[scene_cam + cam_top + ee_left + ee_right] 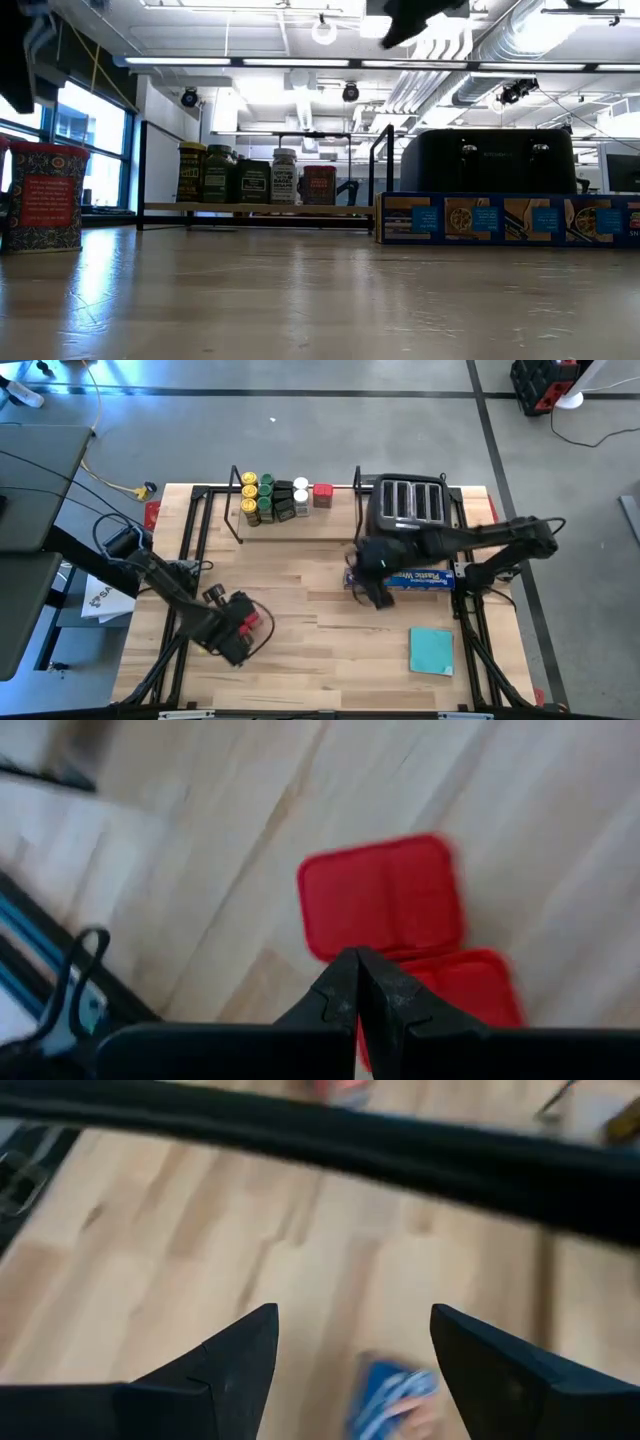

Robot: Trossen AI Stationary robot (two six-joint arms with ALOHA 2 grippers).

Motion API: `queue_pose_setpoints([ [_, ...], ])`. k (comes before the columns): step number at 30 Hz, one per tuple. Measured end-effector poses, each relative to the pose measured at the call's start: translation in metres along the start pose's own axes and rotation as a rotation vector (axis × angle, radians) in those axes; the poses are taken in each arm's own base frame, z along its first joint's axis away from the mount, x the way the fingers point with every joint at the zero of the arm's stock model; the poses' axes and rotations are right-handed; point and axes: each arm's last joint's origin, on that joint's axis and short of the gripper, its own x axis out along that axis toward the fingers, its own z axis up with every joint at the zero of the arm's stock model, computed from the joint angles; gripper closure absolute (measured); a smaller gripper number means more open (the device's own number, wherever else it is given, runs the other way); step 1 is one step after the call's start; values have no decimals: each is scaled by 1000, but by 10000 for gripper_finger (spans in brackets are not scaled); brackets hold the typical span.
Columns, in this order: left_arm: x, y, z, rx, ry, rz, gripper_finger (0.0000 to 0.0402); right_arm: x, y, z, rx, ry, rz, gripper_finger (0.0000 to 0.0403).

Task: Shelf spices
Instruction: Put the right red seasoning container on the shelf aligned with the other red seasoning container

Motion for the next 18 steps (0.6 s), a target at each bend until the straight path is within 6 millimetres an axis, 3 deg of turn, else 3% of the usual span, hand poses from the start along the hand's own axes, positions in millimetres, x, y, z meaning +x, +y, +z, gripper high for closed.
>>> queue_pose_setpoints([
  [4,23,5,8,19,62,13,401,-9,39,-6,-42,23,-3,147],
  [8,41,10,24,27,115,-30,401,-14,61,-7,-104,18,-74,147],
  [11,49,14,35,29,154,-60,401,-15,70,-6,-132,14,-108,147],
  [18,46,23,74,-133,-63,-127,401,-16,72,-5,-111,-3,-120,147],
])
